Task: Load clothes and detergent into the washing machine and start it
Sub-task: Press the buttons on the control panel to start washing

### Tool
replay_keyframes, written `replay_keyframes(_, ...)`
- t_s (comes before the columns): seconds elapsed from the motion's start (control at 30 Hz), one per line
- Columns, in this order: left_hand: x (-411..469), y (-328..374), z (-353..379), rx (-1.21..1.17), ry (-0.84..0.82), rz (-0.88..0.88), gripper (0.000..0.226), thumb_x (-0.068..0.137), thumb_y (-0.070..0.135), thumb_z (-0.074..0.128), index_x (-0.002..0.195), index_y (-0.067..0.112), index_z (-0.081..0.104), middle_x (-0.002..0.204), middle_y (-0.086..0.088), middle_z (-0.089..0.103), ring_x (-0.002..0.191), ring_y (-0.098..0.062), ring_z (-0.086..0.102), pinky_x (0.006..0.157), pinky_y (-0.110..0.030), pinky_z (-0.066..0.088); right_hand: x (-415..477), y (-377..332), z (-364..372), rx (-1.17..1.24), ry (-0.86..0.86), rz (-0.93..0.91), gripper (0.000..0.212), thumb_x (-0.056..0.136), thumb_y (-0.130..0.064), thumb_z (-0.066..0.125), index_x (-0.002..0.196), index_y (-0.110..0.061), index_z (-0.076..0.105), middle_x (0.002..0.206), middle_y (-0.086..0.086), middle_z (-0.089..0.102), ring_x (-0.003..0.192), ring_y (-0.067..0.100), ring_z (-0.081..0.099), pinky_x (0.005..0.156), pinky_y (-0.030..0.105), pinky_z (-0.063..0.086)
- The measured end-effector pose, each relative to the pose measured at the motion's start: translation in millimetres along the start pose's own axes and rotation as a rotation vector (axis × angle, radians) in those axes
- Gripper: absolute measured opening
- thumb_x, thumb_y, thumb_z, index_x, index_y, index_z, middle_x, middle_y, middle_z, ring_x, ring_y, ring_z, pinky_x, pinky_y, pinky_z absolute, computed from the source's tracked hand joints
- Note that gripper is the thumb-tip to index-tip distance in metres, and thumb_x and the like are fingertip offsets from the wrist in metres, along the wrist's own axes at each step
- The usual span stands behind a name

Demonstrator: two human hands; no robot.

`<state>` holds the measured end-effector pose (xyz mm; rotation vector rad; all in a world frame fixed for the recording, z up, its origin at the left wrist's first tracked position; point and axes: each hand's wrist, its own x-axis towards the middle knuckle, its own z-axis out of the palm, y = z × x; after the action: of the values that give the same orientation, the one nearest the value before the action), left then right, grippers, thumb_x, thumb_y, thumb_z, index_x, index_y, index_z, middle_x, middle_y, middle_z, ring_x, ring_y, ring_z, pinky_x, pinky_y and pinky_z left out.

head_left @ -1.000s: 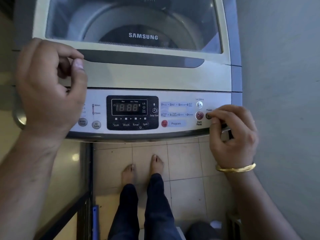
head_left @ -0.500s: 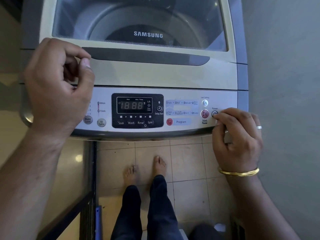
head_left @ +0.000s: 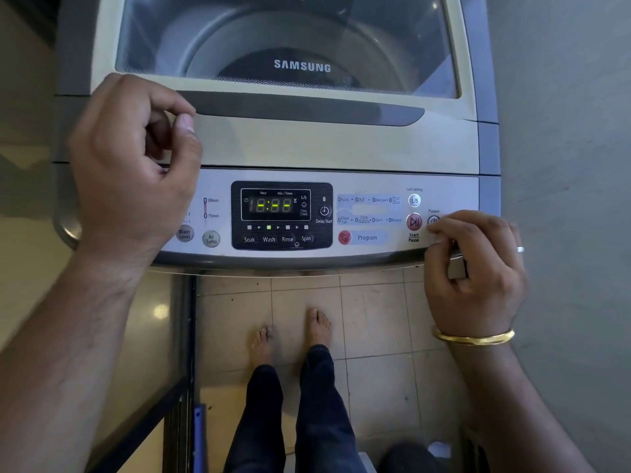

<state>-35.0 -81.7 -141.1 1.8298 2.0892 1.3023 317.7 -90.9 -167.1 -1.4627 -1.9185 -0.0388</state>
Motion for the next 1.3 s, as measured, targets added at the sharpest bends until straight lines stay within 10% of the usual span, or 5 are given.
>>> replay_keyframes(0.73, -3, -8, 2, 0.020, 0.021, -0.044, 0.011, 0.105, 0.003, 0.063, 0.103, -0.004, 0.072, 0.088, -0.016, 0.062, 0.074, -0.025, 0.050, 0.070, -0.030, 0.041, -16, -55, 27, 0.113, -0.101, -0.245, 0.021, 0.093, 0.004, 0.066, 0.104, -0.002, 0.084, 0.094, 0.016, 0.075, 0.081, 0.035, 0.069, 0.082, 0.039, 0.055)
replay_keyframes(1.3, 0, -4, 1, 0.030, 0.026, -0.018, 0.011, 0.105, 0.001, 0.064, 0.102, -0.006, 0.071, 0.089, -0.012, 0.062, 0.076, -0.017, 0.048, 0.070, -0.013, 0.037, -11, -55, 22, 0.093, -0.135, -0.248, 0.021, 0.094, 0.002, 0.066, 0.105, -0.001, 0.084, 0.096, 0.017, 0.076, 0.082, 0.036, 0.070, 0.093, 0.026, 0.047)
